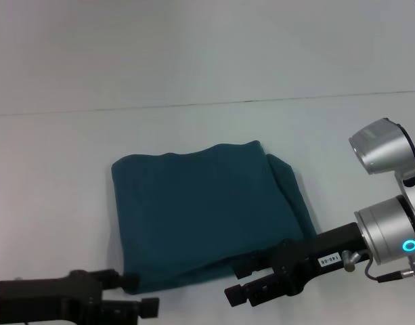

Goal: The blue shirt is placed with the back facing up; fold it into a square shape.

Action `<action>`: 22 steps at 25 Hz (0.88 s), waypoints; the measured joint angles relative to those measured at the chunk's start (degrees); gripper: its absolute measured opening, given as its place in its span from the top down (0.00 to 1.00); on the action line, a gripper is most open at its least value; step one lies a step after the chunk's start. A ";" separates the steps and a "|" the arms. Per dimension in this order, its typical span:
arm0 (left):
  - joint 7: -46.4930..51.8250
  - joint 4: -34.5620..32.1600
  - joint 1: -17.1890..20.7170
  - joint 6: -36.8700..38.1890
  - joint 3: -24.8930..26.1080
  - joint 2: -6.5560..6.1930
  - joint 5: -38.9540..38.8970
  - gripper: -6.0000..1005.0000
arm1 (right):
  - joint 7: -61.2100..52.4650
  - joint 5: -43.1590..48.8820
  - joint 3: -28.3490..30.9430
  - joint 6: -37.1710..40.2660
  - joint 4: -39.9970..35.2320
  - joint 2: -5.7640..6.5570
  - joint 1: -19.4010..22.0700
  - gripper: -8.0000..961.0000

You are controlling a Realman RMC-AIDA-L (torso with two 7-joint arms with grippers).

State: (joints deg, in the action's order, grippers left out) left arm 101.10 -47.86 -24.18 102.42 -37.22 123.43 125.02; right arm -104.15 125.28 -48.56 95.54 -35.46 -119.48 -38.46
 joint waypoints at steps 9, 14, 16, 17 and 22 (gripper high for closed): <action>2.29 0.64 -1.96 -2.08 -2.88 0.12 0.69 0.08 | -0.07 -0.04 -0.34 0.44 0.00 -0.09 -0.41 0.21; 2.33 0.73 -2.12 -2.23 -2.78 0.09 0.65 0.08 | -0.07 -0.05 -0.21 0.44 -0.03 -0.13 -0.47 0.21; 2.37 0.64 -2.16 -2.23 -2.71 0.10 0.60 0.08 | -0.07 -0.04 -0.19 0.44 -0.04 -0.13 -0.51 0.21; 2.40 0.57 -2.16 -2.25 -2.68 0.10 0.54 0.08 | -0.07 -0.05 -0.20 0.44 -0.05 -0.14 -0.54 0.21; 2.42 0.43 -2.22 -2.32 -2.64 0.13 -0.11 0.08 | -0.06 -0.04 -0.26 0.43 -0.05 -0.14 -0.39 0.21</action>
State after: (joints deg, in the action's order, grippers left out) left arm 103.52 -47.43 -26.40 100.10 -39.86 123.56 124.90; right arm -104.20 125.24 -48.82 95.97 -35.51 -119.62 -38.85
